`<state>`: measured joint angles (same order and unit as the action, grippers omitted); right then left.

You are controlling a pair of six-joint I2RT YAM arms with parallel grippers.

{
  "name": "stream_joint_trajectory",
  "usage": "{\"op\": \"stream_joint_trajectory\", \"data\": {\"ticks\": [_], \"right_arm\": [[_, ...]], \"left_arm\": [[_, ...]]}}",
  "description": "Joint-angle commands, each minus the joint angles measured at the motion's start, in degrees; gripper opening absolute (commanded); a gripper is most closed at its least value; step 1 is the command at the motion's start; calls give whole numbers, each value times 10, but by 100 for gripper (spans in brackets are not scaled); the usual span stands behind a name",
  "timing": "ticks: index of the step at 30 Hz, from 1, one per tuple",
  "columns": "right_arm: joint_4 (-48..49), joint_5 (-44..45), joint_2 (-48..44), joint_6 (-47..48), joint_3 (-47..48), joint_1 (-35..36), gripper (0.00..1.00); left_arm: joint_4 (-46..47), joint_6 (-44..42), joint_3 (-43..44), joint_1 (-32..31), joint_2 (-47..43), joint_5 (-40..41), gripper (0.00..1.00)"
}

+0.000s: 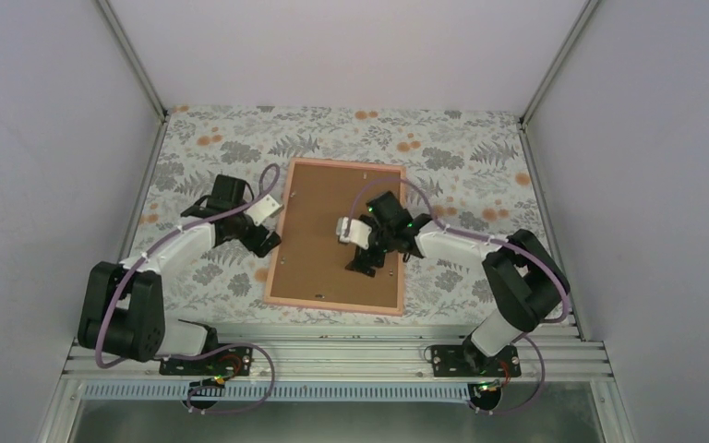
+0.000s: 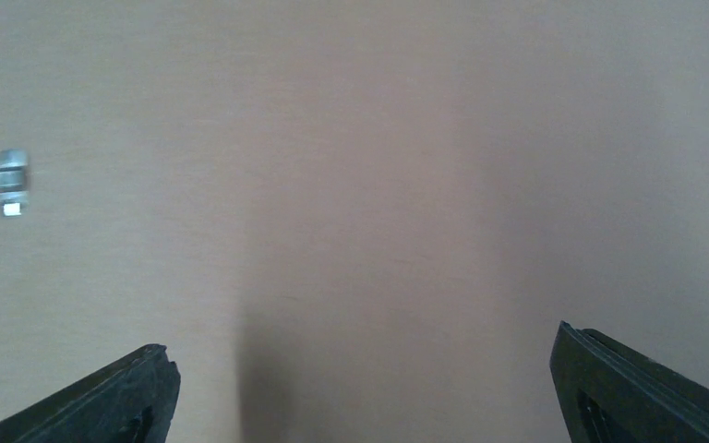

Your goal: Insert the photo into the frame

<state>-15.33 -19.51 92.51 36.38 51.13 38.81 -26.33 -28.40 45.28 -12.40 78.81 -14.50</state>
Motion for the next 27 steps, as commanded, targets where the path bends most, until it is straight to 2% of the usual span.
{"op": "stream_joint_trajectory", "data": {"ticks": [1, 5, 10, 19, 27], "right_arm": [[40, 15, -12, 4, -28, 49, 100], [41, 32, 24, 0, -32, 53, 99], [65, 39, 18, 6, -85, 53, 99], [57, 31, 25, 4, -89, 53, 99], [54, 37, 46, 10, -94, 53, 99]], "left_arm": [[5, -28, -31, -7, -29, 21, 100], [8, -17, -36, -24, -22, 21, 100], [10, -10, -34, -51, 3, 22, 100], [23, -15, -49, -72, 30, 34, 100], [11, -73, -64, -73, 34, 80, 90]]}}
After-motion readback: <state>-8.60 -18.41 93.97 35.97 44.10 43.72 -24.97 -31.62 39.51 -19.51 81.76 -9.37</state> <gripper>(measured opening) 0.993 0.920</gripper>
